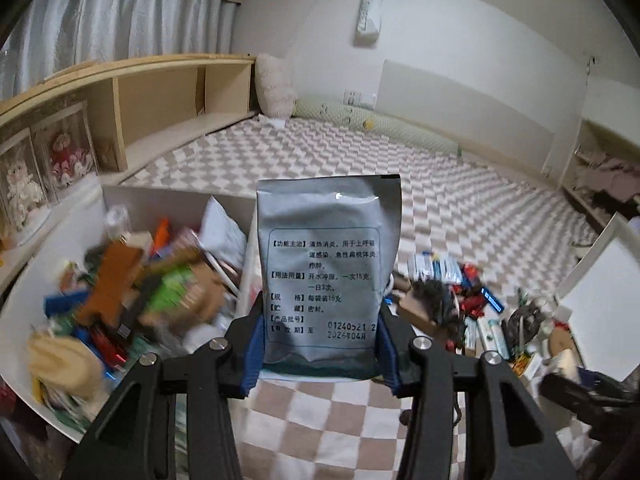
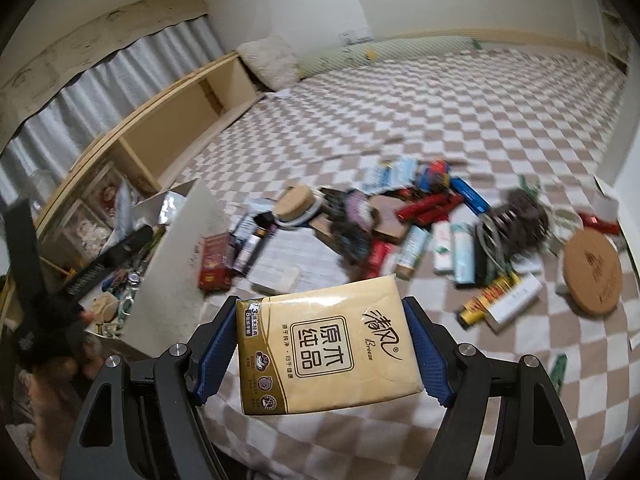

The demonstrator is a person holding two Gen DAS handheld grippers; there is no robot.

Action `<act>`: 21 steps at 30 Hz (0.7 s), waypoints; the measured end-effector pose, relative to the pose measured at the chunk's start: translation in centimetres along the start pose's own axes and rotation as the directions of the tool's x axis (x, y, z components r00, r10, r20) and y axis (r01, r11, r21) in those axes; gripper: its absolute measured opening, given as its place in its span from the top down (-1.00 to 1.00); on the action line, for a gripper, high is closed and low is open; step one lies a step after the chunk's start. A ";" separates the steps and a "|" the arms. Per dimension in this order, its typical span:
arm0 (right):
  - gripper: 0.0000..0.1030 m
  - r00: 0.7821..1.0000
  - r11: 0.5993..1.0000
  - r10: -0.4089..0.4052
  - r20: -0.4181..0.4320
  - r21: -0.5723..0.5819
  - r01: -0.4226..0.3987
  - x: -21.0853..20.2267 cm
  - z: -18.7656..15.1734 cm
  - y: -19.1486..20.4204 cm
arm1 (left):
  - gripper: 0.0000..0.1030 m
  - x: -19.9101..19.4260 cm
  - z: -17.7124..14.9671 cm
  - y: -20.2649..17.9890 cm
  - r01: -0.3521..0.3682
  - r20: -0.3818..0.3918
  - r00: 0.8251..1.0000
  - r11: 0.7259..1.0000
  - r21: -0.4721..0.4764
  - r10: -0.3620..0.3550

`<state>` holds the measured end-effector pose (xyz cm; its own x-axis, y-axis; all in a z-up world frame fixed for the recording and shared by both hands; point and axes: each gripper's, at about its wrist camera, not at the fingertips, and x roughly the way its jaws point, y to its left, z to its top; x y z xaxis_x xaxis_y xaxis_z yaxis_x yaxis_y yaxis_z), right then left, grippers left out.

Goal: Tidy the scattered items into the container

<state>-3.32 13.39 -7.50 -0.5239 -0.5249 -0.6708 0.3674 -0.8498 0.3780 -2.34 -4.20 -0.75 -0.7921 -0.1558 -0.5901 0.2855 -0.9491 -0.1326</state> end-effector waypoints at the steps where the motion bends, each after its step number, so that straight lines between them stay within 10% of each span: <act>1: -0.53 1.000 1.000 0.007 0.004 -0.006 -0.007 0.1 0.2 0.6 | 0.09 -0.2 0.6 0.8 0.002 0.001 1.000 1.000 -0.002 -0.002; 11: -0.53 0.999 0.997 0.050 -0.009 -0.061 -0.050 1.8 0.5 5.2 | 0.08 1.3 5.0 9.4 -0.177 -0.105 0.978 0.984 0.025 0.179; 21: -0.53 0.998 0.996 0.048 -0.026 -0.078 -0.050 2.3 0.4 6.3 | 0.08 8.6 4.2 9.8 -0.136 -0.331 0.931 0.988 0.076 0.154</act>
<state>-2.58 6.79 -6.40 -0.4855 -0.5639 -0.6680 0.4521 -0.8160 0.3602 -8.63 -16.04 -3.77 -0.5154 -0.2005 -0.8331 0.3485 -0.9372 0.0100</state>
